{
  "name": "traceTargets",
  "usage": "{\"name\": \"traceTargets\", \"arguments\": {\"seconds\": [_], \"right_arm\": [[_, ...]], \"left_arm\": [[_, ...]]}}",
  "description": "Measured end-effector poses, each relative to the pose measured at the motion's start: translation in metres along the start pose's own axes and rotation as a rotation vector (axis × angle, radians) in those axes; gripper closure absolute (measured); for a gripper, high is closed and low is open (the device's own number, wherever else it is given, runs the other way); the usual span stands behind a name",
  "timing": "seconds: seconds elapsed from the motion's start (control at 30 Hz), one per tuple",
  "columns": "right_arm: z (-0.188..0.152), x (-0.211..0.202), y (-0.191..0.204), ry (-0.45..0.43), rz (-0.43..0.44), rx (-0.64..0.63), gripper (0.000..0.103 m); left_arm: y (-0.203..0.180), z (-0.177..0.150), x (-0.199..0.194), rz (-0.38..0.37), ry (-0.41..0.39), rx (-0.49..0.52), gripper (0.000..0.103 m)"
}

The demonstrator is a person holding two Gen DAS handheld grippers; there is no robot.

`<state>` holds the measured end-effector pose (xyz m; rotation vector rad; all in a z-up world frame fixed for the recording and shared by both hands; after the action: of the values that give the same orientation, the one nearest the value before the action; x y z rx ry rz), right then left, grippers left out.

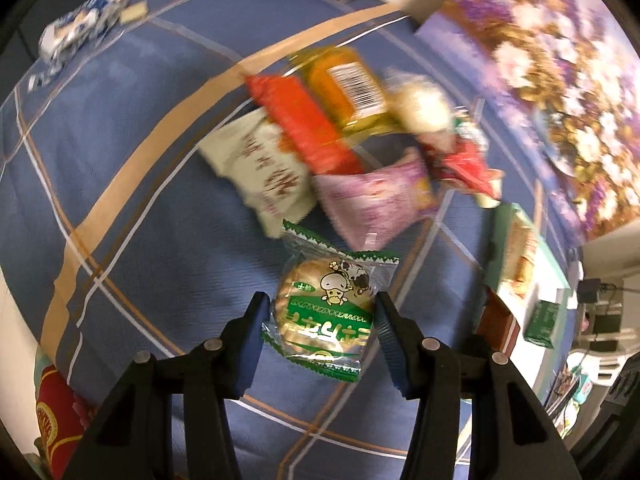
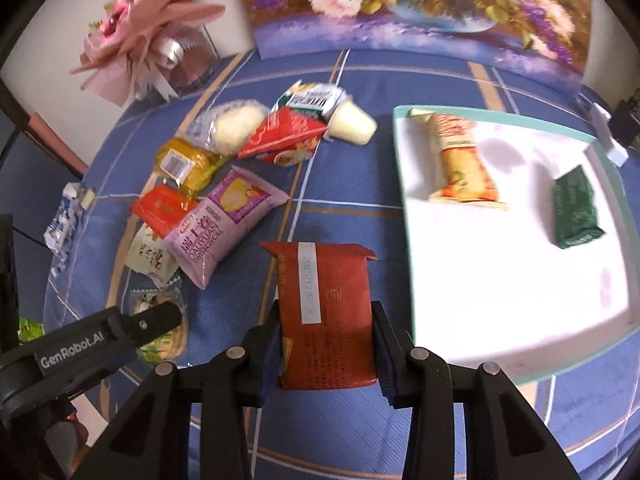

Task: Organize snacks
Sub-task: 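Carry the cake and red pack into the tray and open both tools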

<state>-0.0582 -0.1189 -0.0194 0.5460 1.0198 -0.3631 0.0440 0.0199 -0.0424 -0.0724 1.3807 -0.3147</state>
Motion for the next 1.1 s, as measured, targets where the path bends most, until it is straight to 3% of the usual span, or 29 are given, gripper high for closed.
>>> {"name": "traceTargets", "arguments": {"seconds": [0.23,0.6,0.83,1.1], "right_arm": [[0.011,-0.026,-0.049,-0.073,-0.077,0.125,0.061],[0.008,-0.062,-0.165,-0.149,-0.171,0.438,0.061],[-0.001,-0.066,-0.211,-0.176,-0.2,0.551,0.061],[-0.001,-0.046,-0.227,-0.157,-0.207,0.547,0.061]], "left_arm": [[-0.051,-0.017,-0.025,-0.056,-0.088,0.146,0.048],[-0.162,-0.059,-0.018,-0.138,-0.115,0.404,0.048],[-0.188,-0.069,0.007,-0.144,-0.096,0.467,0.048],[-0.209,-0.074,0.029,-0.139,-0.08,0.515,0.048]]}}
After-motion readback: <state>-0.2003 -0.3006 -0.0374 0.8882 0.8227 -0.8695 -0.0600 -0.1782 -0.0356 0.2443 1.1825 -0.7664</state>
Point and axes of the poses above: each gripper's, at about its wrist camera, not at the fingertips, and x roughly the way its jaws point, y to its left, z to its top, the point moved 2 cm from there along x, roughly the way its jaws point, and after that the axes turned 6 degrees about z, right-handed, at the moved point
